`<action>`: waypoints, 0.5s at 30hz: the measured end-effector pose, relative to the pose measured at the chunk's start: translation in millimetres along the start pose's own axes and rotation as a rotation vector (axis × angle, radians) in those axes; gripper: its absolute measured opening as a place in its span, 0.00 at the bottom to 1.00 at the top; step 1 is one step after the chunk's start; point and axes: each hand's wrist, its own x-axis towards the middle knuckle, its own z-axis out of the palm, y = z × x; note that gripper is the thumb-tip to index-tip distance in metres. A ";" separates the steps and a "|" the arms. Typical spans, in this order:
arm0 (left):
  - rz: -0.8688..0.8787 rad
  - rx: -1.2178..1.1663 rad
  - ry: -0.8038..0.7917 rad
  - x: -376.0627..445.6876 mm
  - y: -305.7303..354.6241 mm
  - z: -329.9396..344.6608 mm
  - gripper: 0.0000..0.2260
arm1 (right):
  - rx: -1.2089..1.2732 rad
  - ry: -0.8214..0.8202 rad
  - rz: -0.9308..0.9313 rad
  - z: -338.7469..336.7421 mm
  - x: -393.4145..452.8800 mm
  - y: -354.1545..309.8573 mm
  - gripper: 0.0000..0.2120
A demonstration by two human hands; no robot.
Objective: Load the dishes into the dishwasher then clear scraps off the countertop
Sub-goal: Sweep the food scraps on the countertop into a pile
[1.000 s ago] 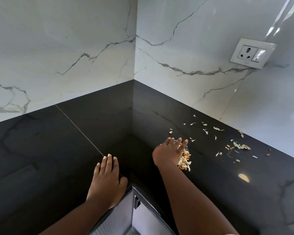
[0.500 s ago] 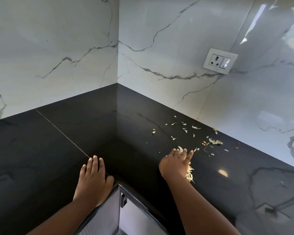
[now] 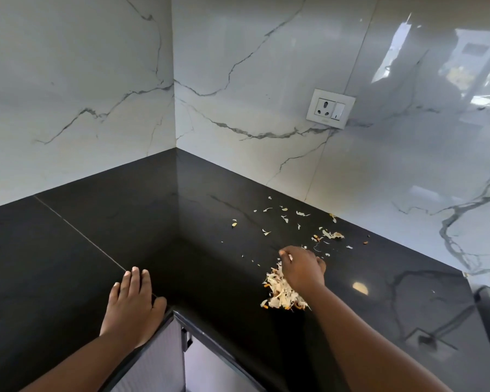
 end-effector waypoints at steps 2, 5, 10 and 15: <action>-0.051 -0.056 -0.020 2.5 5.9 -1.9 0.30 | 0.069 -0.018 -0.012 -16.9 2.1 9.5 0.09; -0.175 -0.121 -0.054 7.6 29.3 -9.5 0.30 | 0.165 -0.031 -0.011 -29.5 6.2 22.2 0.06; -0.036 -0.006 -0.027 11.6 89.8 -1.9 0.34 | 0.319 -0.090 -0.057 -40.3 15.3 52.5 0.12; 0.005 0.053 -0.014 21.6 136.7 10.3 0.35 | 0.249 -0.068 -0.064 -54.1 36.9 103.2 0.08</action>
